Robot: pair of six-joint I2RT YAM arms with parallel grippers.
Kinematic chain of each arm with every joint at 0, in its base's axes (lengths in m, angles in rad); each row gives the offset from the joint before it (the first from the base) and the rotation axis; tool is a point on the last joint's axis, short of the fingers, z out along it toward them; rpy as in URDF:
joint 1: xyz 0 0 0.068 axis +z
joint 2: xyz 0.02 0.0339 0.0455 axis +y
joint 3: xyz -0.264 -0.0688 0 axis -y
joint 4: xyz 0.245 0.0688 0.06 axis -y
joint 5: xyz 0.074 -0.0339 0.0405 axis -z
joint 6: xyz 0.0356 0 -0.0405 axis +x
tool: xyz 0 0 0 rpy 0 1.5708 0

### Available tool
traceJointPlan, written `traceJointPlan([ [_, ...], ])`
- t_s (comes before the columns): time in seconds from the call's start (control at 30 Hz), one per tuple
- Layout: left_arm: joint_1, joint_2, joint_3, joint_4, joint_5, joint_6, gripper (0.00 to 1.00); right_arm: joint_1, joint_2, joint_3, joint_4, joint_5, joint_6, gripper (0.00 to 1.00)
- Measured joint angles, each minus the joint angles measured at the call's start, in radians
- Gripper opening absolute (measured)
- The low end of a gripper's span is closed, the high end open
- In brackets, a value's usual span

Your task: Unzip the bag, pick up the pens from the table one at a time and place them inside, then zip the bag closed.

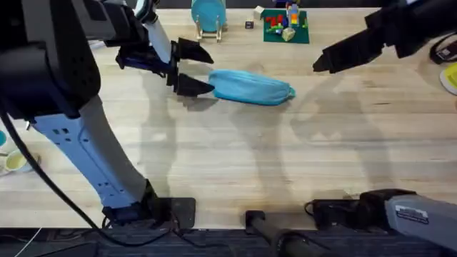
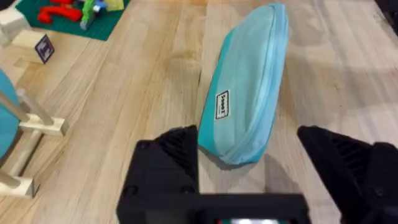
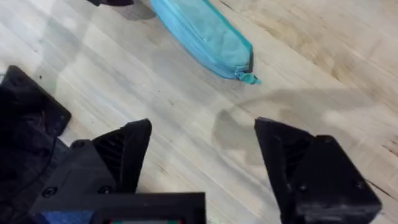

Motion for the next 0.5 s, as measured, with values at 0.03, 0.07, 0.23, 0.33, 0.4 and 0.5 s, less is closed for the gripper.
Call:
traceJointPlan([
  [0.03, 0.003, 0.000, 0.000, 0.000, -0.001, 0.000, 0.977, 0.000, 0.000, 0.000, 0.000, 0.000, -0.001, 0.997],
  [0.07, 0.005, 0.000, 0.000, 0.000, -0.001, 0.000, 0.988, 0.000, 0.000, 0.000, 0.000, 0.000, -0.003, 0.996],
  [0.23, 0.007, 0.000, 0.000, 0.003, -0.001, 0.000, 0.992, 0.000, 0.000, 0.000, 0.000, 0.000, -0.004, 0.997],
  [0.33, 0.007, 0.000, 0.001, 0.023, -0.002, 0.000, 0.992, 0.000, 0.000, 0.000, 0.000, 0.000, -0.004, 0.997],
  [0.4, 0.007, 0.000, 0.001, 0.012, -0.003, 0.000, 0.992, 0.000, 0.000, 0.000, 0.000, 0.000, -0.004, 0.997],
  [0.5, 0.007, 0.000, 0.003, -0.023, -0.004, 0.000, 0.995, 0.000, 0.000, 0.000, 0.000, 0.000, -0.004, 0.997],
])
